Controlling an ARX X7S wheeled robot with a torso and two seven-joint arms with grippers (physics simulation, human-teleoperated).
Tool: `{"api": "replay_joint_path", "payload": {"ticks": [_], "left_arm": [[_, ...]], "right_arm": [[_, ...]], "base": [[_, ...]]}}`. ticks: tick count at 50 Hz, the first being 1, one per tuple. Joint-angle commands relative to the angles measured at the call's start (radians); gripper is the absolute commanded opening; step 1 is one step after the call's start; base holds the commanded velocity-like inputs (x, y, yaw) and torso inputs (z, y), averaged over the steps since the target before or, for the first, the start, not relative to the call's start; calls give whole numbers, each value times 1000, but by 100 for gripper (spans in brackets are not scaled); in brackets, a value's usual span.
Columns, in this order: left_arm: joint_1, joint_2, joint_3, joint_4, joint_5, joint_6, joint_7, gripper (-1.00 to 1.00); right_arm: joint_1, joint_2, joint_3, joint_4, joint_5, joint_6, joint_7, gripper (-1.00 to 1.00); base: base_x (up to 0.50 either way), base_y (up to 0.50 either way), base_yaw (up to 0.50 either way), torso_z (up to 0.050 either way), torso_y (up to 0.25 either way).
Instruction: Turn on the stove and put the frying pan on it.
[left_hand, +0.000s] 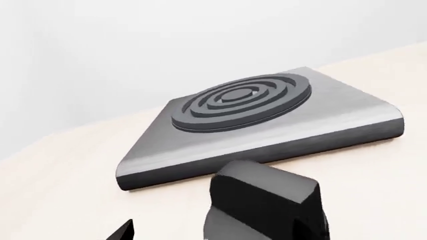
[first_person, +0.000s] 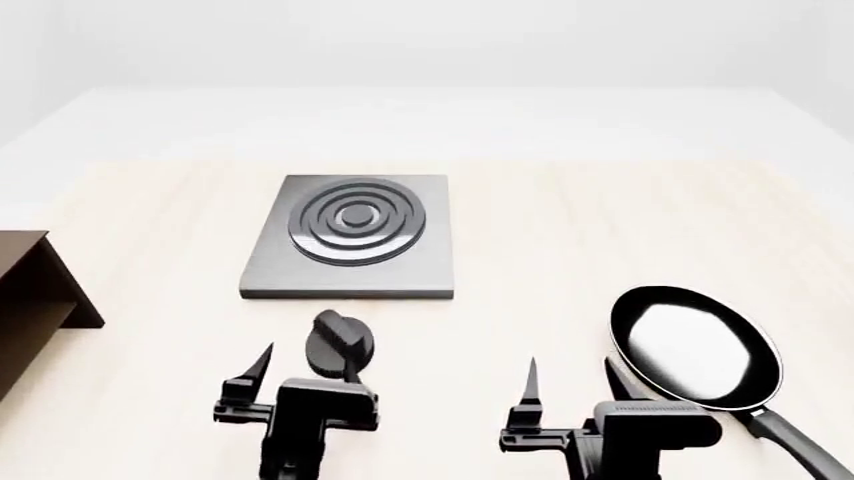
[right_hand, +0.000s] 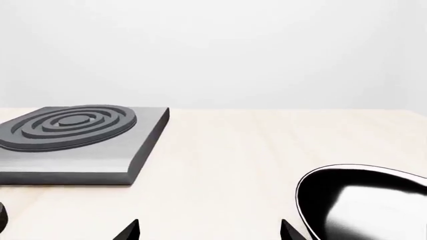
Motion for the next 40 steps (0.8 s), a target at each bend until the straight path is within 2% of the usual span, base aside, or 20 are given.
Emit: {"api": "replay_joint_path", "payload": {"ticks": [1, 4, 8, 11, 16, 19, 29, 34, 40], "left_arm": [[76, 10, 50, 167, 14, -40, 75, 100], [106, 1, 56, 261, -10, -87, 103, 100], [138, -20, 16, 483, -72, -232, 121, 100], [157, -35, -11, 593, -98, -273, 118, 100], [161, -56, -53, 671, -125, -344, 107, 100], [162, -63, -73, 681, -142, -365, 102, 100], [167, -78, -116, 624, -148, -321, 70, 100], [171, -84, -120, 614, -151, -315, 67, 100], [174, -87, -121, 604, -163, -305, 71, 100]], "right_arm": [[-4, -6, 18, -15, -2, 7, -20, 100], [-4, -4, 19, -15, 0, 7, -17, 100], [1, -4, 24, -11, 18, 20, -17, 100], [0, -3, 24, -11, 30, 20, -21, 100], [5, 18, 33, -62, 55, 79, -13, 100], [-9, 43, 30, -104, 66, 62, -38, 100], [15, 146, 43, -300, 112, 311, -22, 100], [41, 217, 59, -443, 163, 502, -8, 100], [83, 265, 59, -540, 175, 600, 3, 100]], "base": [[0, 0, 0, 0, 0], [0, 0, 0, 0, 0], [0, 0, 0, 0, 0], [0, 0, 0, 0, 0], [0, 0, 0, 0, 0], [0, 0, 0, 0, 0], [0, 0, 0, 0, 0], [0, 0, 0, 0, 0], [0, 0, 0, 0, 0]]}}
